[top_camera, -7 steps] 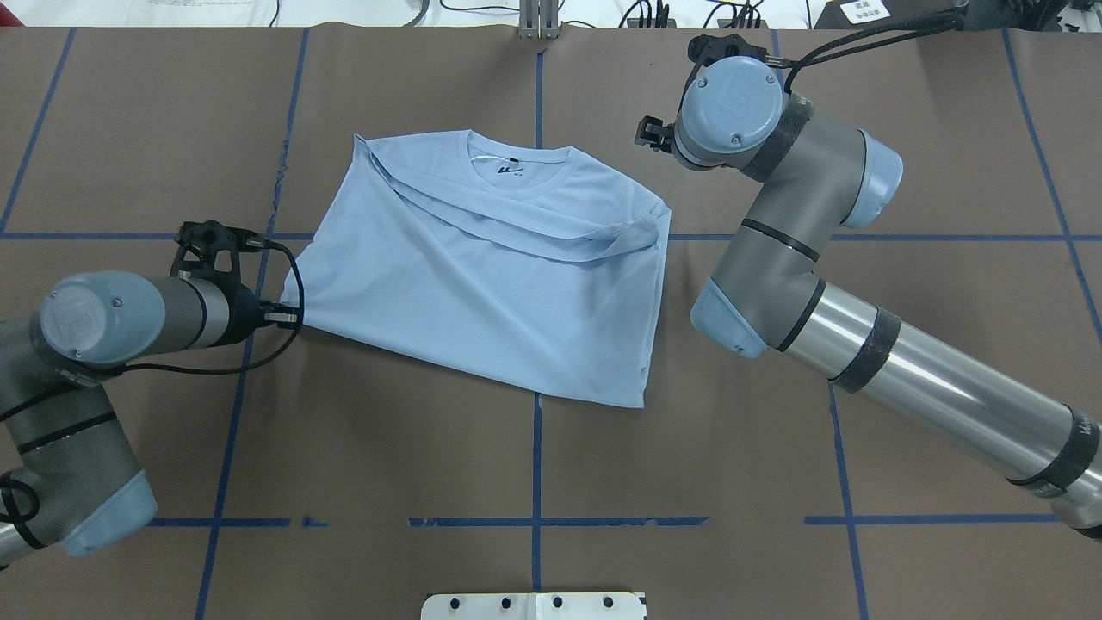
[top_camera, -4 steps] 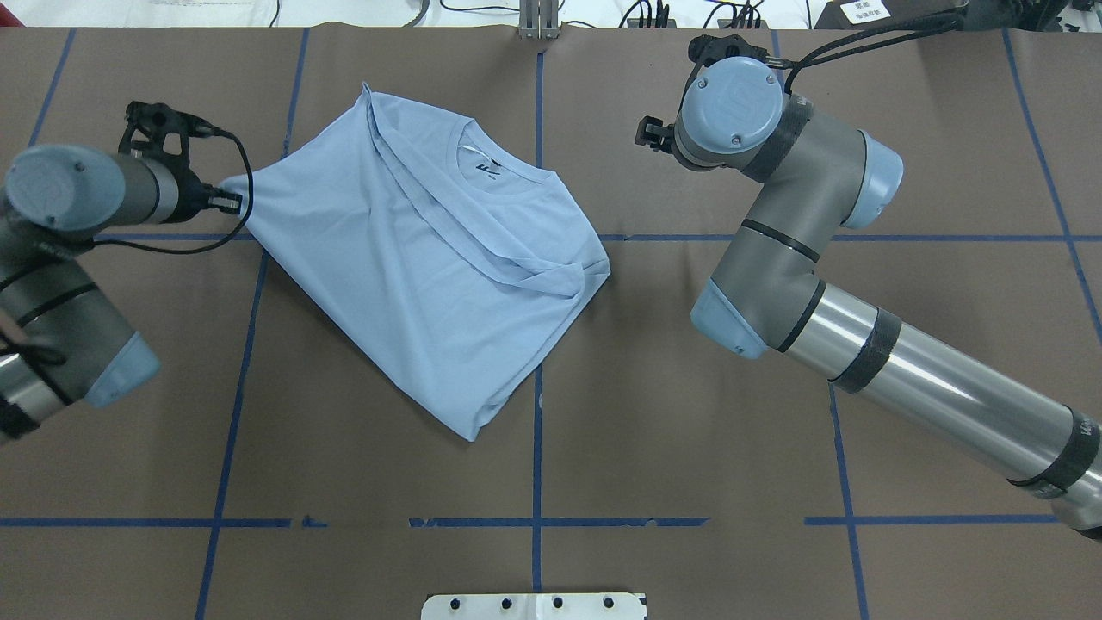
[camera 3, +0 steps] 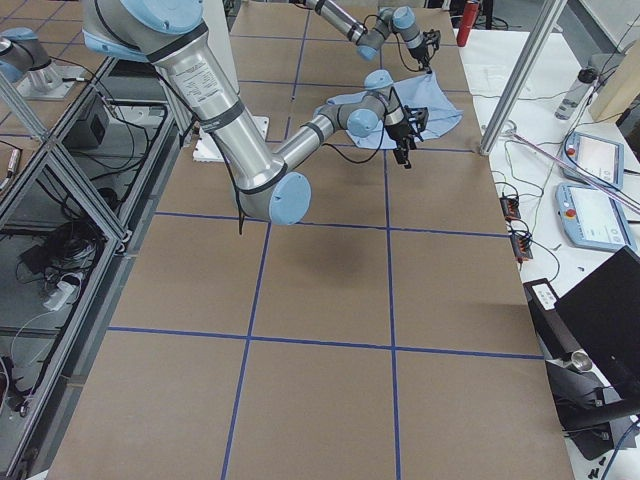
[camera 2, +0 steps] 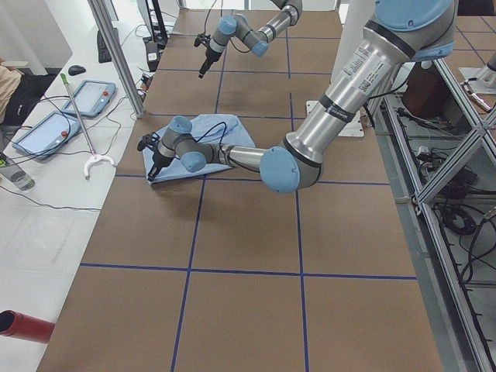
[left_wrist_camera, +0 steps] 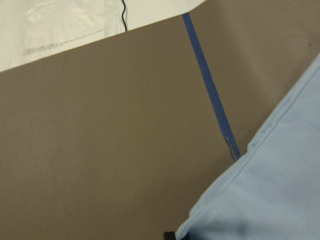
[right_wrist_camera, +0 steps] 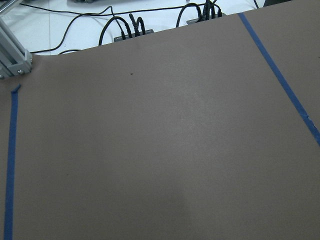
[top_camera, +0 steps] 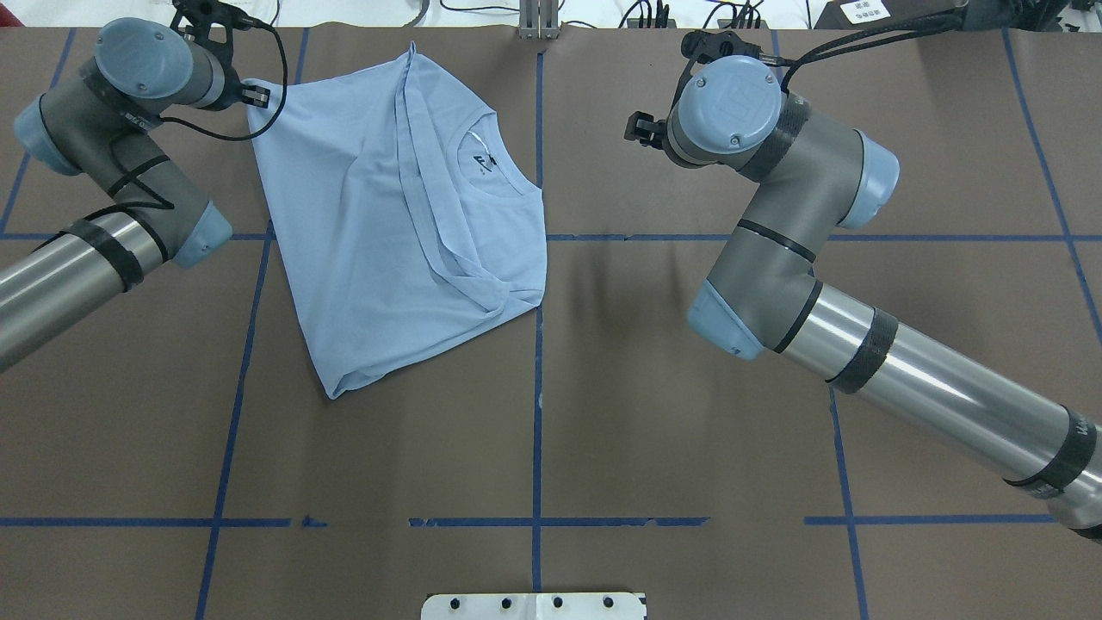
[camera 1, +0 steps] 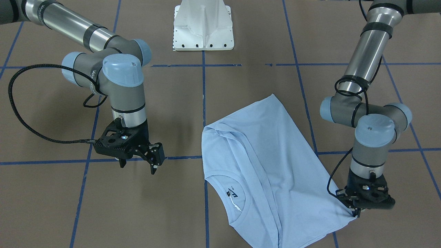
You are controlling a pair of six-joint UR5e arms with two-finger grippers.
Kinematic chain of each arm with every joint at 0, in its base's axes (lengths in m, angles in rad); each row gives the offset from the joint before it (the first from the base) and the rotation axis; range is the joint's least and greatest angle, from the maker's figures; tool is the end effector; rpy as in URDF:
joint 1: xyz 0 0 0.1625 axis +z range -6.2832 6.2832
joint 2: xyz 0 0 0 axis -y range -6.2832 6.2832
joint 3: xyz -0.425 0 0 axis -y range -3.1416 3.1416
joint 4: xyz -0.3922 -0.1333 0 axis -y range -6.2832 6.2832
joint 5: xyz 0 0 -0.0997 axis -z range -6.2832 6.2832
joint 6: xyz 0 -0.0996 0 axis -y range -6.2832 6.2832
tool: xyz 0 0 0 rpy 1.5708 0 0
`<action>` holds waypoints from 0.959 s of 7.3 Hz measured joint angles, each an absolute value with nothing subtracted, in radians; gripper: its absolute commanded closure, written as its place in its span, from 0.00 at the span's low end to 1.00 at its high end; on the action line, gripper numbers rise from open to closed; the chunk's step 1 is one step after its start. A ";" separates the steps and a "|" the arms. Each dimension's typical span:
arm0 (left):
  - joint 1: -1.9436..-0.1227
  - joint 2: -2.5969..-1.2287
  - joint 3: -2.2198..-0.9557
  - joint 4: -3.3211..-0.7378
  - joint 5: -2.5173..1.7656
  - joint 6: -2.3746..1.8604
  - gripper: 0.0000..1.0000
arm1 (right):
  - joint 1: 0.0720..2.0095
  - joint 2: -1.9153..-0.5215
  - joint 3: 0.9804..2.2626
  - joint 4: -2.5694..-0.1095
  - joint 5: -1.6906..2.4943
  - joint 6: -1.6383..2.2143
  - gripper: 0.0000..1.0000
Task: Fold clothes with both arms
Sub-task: 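Grasp the side edge with the left gripper and drag it farther away, then move the right gripper in over the shirt's collar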
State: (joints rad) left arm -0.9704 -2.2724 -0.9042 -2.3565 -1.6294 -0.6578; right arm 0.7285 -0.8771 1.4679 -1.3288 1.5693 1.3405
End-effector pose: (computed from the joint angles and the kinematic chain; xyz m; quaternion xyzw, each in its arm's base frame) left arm 0.3507 -0.7379 0.4682 0.3066 0.2564 -0.0146 0.9165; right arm -0.4620 -0.5910 0.2641 0.1872 -0.3586 0.2258 0.8862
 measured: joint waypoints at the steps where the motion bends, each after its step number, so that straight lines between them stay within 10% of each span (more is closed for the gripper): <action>1: -0.977 -2.276 -0.893 -2.387 -1.631 -0.655 0.00 | 0.721 -0.871 1.466 -1.324 1.568 1.366 0.03; 7: -0.982 -2.138 -1.125 -2.451 -1.748 -0.671 0.00 | 0.546 -0.600 1.239 -1.356 1.504 1.741 0.25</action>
